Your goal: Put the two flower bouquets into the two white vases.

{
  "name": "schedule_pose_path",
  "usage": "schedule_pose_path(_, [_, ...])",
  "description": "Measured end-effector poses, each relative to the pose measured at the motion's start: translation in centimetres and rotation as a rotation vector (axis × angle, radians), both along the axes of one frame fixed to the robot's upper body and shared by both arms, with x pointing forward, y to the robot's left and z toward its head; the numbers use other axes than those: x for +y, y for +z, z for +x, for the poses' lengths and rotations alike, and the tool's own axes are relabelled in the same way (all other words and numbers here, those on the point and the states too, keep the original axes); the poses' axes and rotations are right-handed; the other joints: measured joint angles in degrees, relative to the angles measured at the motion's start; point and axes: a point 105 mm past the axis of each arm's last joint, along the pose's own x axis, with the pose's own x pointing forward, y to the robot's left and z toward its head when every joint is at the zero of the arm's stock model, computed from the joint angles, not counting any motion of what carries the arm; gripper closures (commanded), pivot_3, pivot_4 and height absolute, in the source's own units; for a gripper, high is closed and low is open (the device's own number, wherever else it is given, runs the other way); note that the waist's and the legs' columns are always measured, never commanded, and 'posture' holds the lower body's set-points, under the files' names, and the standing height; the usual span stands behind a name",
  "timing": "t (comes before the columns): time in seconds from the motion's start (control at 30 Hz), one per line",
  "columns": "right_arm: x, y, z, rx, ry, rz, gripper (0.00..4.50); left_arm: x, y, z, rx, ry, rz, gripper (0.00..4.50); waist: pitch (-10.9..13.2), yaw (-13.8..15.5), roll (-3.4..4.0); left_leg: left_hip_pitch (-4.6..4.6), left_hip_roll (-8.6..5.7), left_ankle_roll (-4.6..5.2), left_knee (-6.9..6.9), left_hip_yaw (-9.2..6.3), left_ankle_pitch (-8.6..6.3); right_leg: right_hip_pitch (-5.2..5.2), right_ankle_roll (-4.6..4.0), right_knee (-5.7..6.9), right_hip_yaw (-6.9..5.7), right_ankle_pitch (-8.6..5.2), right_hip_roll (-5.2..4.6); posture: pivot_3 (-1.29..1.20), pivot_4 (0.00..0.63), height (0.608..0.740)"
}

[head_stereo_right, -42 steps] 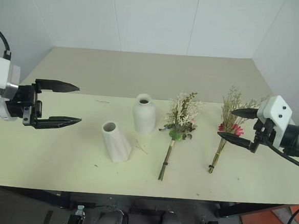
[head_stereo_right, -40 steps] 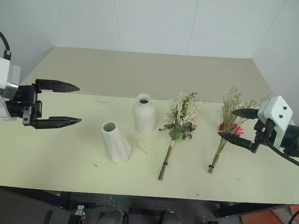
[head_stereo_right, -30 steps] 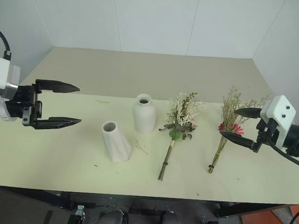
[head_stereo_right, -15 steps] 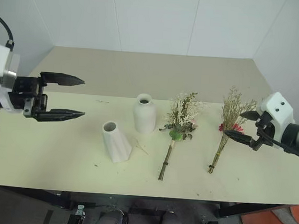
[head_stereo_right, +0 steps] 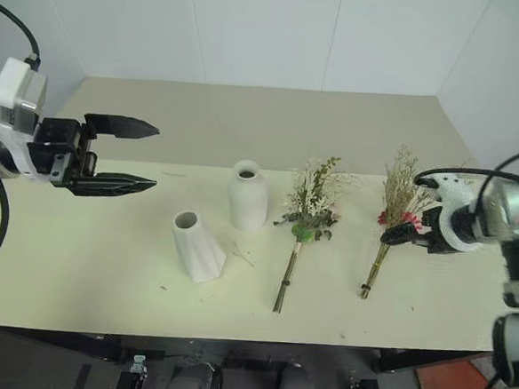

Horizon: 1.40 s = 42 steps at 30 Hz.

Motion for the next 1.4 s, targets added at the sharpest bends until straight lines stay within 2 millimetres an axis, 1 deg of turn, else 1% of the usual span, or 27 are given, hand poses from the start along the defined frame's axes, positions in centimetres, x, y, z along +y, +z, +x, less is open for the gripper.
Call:
schedule_pose_path(0.1, [0.3, -1.6, 0.5, 0.060, -0.014, -0.017, 0.02, -0.1, 0.0, 0.0, 0.001, -0.011, 0.002, 0.00, 0.0, -0.1, 0.00, -0.05, -0.04, 0.00, 0.00, 0.00, 0.00, -0.01, 0.03, -0.02, 0.00, 0.02, -0.04, 0.00, 0.150, 0.740])
schedule_pose_path(0.2, [0.4, -2.1, 0.9, 0.074, -0.010, -0.040, 0.02, -0.2, 0.2, -0.1, -0.003, -0.024, 0.006, 0.00, 0.0, -0.3, 0.00, -0.05, -0.07, 0.00, 0.00, 0.00, 0.00, 0.00, 0.07, -0.03, 0.00, 0.04, -0.05, 0.00, 0.150, 0.740])
schedule_pose_path(0.23, [0.5, -2.2, 1.0, 0.073, -0.004, -0.048, 0.20, -0.2, 0.2, -0.1, -0.005, -0.026, 0.007, 0.00, 0.0, -0.3, 0.00, -0.03, -0.06, 0.00, 0.01, 0.00, 0.00, 0.01, 0.08, -0.02, 0.00, 0.05, -0.05, 0.00, 0.150, 0.740])
schedule_pose_path(0.3, [0.6, -2.5, 1.2, 0.075, 0.001, -0.057, 0.64, -0.2, 0.2, -0.1, -0.006, -0.025, 0.007, 0.00, 0.0, -0.4, 0.00, 0.00, -0.05, 0.00, 0.01, -0.01, 0.00, 0.02, 0.08, 0.01, 0.00, 0.05, -0.03, 0.00, 0.150, 0.740])
schedule_pose_path(0.37, [0.5, -2.5, 1.3, 0.071, 0.002, -0.069, 1.24, -0.2, 0.2, -0.1, -0.006, -0.024, 0.007, 0.00, 0.0, -0.5, 0.00, 0.04, -0.03, 0.00, 0.01, -0.01, 0.00, 0.03, 0.07, 0.04, 0.00, 0.05, -0.01, 0.00, 0.150, 0.740])
schedule_pose_path(0.47, [0.6, -2.5, 1.5, 0.062, 0.004, -0.080, 2.20, -0.2, 0.0, -0.2, -0.002, -0.022, 0.009, 0.00, 0.0, -0.7, 0.00, 0.07, -0.03, 0.00, 0.01, -0.01, 0.00, 0.03, 0.06, 0.07, 0.01, 0.06, 0.00, 0.00, 0.150, 0.740])
schedule_pose_path(0.53, [0.6, -2.5, 1.6, 0.056, -0.001, -0.078, 2.93, -0.1, -0.3, -0.2, 0.007, -0.019, 0.009, 0.00, 0.0, -0.8, 0.00, 0.07, -0.02, 0.00, 0.01, -0.01, 0.00, 0.02, 0.06, 0.09, 0.01, 0.06, 0.01, 0.00, 0.150, 0.740])
schedule_pose_path(0.7, [-0.4, -2.0, 1.9, 0.013, -0.074, -0.058, 4.49, 0.1, -0.2, -0.3, -0.002, -0.004, 0.006, 0.00, 0.0, -0.7, 0.00, 0.06, -0.03, 0.00, 0.01, 0.00, 0.00, 0.03, 0.05, 0.08, 0.02, 0.06, 0.00, 0.00, 0.150, 0.740])
schedule_pose_path(0.83, [-1.5, -1.2, 2.4, -0.041, -0.174, -0.044, 4.49, 0.2, -0.3, -0.3, -0.001, 0.005, 0.009, 0.00, 0.0, -0.7, 0.00, 0.06, -0.03, 0.00, 0.01, 0.00, 0.00, 0.03, 0.05, 0.08, 0.02, 0.07, 0.00, 0.00, 0.150, 0.740])
schedule_pose_path(0.93, [-2.4, 0.4, 3.4, -0.147, -0.242, -0.050, 4.49, 0.4, -0.4, -0.2, 0.005, 0.027, 0.007, 0.00, 0.0, -0.8, 0.00, 0.06, -0.03, 0.00, 0.01, 0.02, 0.00, 0.00, 0.05, 0.10, 0.06, 0.07, 0.01, 0.00, 0.150, 0.740])
schedule_pose_path(0.97, [-2.5, 1.3, 4.1, -0.213, -0.262, -0.038, 4.49, 0.5, -0.4, 0.1, 0.010, 0.056, 0.003, 0.00, 0.0, -0.8, 0.00, 0.06, -0.02, 0.00, 0.01, 0.02, 0.00, 0.01, 0.05, 0.10, 0.06, 0.07, 0.01, 0.00, 0.150, 0.740])
schedule_pose_path(1.03, [-2.5, 4.0, 5.7, -0.400, -0.276, -0.023, 4.49, 1.0, -0.4, 0.7, 0.024, 0.124, 0.010, 0.00, 0.0, -0.9, 0.00, 0.07, -0.02, 0.00, 0.01, 0.02, 0.00, 0.01, 0.05, 0.10, 0.09, 0.08, 0.02, 0.00, 0.150, 0.740])
schedule_pose_path(1.1, [-1.9, 6.4, 6.7, -0.571, -0.262, 0.007, 4.49, 1.3, -0.4, 0.9, 0.029, 0.160, 0.019, 0.00, 0.0, -0.9, 0.00, 0.06, 0.00, 0.00, -0.01, 0.02, 0.00, -0.01, 0.06, 0.10, 0.09, 0.08, 0.04, 0.00, 0.150, 0.740])
schedule_pose_path(1.13, [-1.0, 8.0, 7.3, -0.698, -0.233, 0.039, 4.49, 1.6, -0.4, 1.0, 0.037, 0.182, 0.024, 0.00, 0.0, -0.9, 0.00, 0.08, 0.01, 0.00, -0.01, 0.02, 0.00, 0.00, 0.06, 0.10, 0.09, 0.08, 0.05, 0.00, 0.150, 0.740])
schedule_pose_path(1.2, [0.8, 10.4, 7.7, -0.869, -0.178, 0.093, 4.49, 1.9, -0.6, 1.1, 0.052, 0.214, 0.020, 0.00, 0.0, -0.9, 0.00, 0.08, 0.02, 0.00, -0.02, 0.01, 0.00, -0.01, 0.06, 0.14, 0.10, 0.08, 0.05, 0.00, 0.150, 0.740])
schedule_pose_path(1.23, [1.6, 11.2, 7.8, -0.923, -0.157, 0.129, 4.49, 2.2, -0.7, 1.1, 0.061, 0.234, 0.021, 0.00, 0.0, -0.9, 0.00, 0.08, 0.02, 0.00, -0.01, 0.00, 0.00, -0.01, 0.06, 0.14, 0.09, 0.09, 0.05, 0.00, 0.150, 0.740])
schedule_pose_path(1.27, [2.8, 12.2, 7.8, -0.984, -0.125, 0.187, 4.49, 2.5, -0.9, 1.2, 0.075, 0.265, 0.022, 0.00, 0.0, -1.0, 0.00, 0.10, 0.02, 0.00, -0.01, 0.01, 0.00, -0.01, 0.05, 0.14, 0.11, 0.09, 0.04, 0.00, 0.150, 0.740])
schedule_pose_path(1.3, [3.8, 12.9, 7.8, -1.022, -0.096, 0.231, 4.49, 2.6, -0.8, 1.3, 0.079, 0.283, 0.017, 0.00, 0.0, -0.9, 0.00, 0.11, 0.02, 0.00, -0.01, 0.01, 0.00, 0.00, 0.05, 0.15, 0.11, 0.10, 0.04, 0.00, 0.150, 0.740])
schedule_pose_path(1.33, [5.2, 13.7, 7.7, -1.059, -0.056, 0.295, 4.49, 2.8, -0.9, 1.3, 0.082, 0.303, 0.017, 0.00, 0.0, -0.8, 0.00, 0.11, 0.02, 0.00, -0.01, 0.00, 0.00, 0.01, 0.04, 0.15, 0.10, 0.10, 0.04, 0.00, 0.150, 0.740])
schedule_pose_path(1.37, [6.0, 14.1, 7.6, -1.074, -0.031, 0.325, 4.49, 2.9, -0.9, 1.3, 0.087, 0.312, 0.016, 0.00, 0.0, -0.8, 0.00, 0.12, 0.02, 0.00, -0.01, 0.00, 0.00, 0.01, 0.04, 0.15, 0.10, 0.10, 0.04, 0.00, 0.150, 0.740])
schedule_pose_path(1.4, [7.9, 15.0, 7.4, -1.104, 0.034, 0.394, 4.49, 3.1, -1.0, 1.1, 0.088, 0.326, 0.015, 0.00, 0.0, -0.9, 0.01, 0.12, 0.02, 0.00, -0.01, 0.01, 0.00, -0.01, 0.04, 0.15, 0.11, 0.10, 0.05, 0.00, 0.150, 0.740])
